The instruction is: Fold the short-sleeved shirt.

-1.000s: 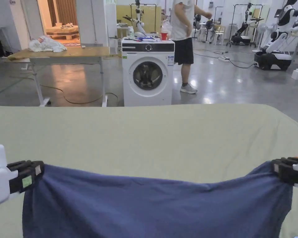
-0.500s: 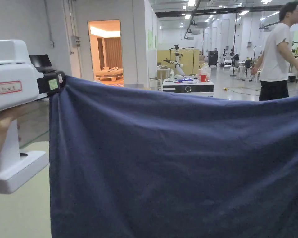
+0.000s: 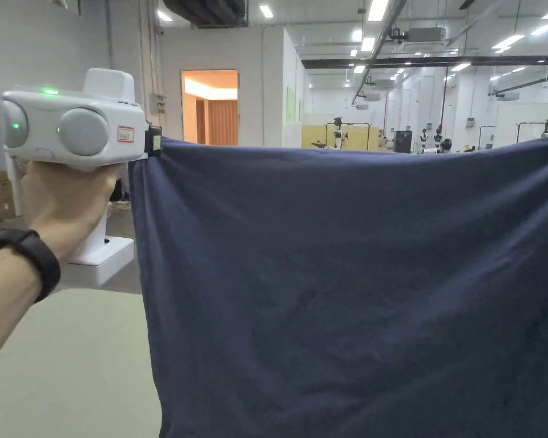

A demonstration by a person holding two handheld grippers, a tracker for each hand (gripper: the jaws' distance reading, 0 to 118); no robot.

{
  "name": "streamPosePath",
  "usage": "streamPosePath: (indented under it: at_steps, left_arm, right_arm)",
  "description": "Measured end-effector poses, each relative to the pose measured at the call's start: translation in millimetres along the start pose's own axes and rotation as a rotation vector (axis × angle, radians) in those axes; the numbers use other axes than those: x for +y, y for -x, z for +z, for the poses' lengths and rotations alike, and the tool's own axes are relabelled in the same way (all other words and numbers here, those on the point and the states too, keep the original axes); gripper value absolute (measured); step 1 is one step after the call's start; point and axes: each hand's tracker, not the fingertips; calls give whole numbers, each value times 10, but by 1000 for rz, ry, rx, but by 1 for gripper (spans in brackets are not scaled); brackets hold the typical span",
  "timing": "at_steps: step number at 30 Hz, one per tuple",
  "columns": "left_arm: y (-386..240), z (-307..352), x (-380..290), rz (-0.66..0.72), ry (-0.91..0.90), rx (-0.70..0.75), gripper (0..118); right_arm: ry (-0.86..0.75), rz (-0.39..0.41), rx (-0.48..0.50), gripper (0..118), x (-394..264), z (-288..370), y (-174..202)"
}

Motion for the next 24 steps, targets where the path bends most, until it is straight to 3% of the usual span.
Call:
streamPosePath:
  at_steps: [12, 17, 20, 24]
  left_arm:
    - [-13, -751, -205, 65, 46, 16, 0]
    - [-128, -846, -710, 26, 134, -35, 0]
    - [-135, -728, -1114, 116, 171, -64, 0]
    - [-101, -315, -1611, 204, 199, -155, 0]
  right_arm:
    - [-4, 33, -32, 1, -15, -747, 252]
    - [103, 69, 21, 1, -571, -941, 362]
    - [165, 37, 76, 1, -1004, -916, 402]
    - [201, 87, 144, 1, -1580, -635, 366]
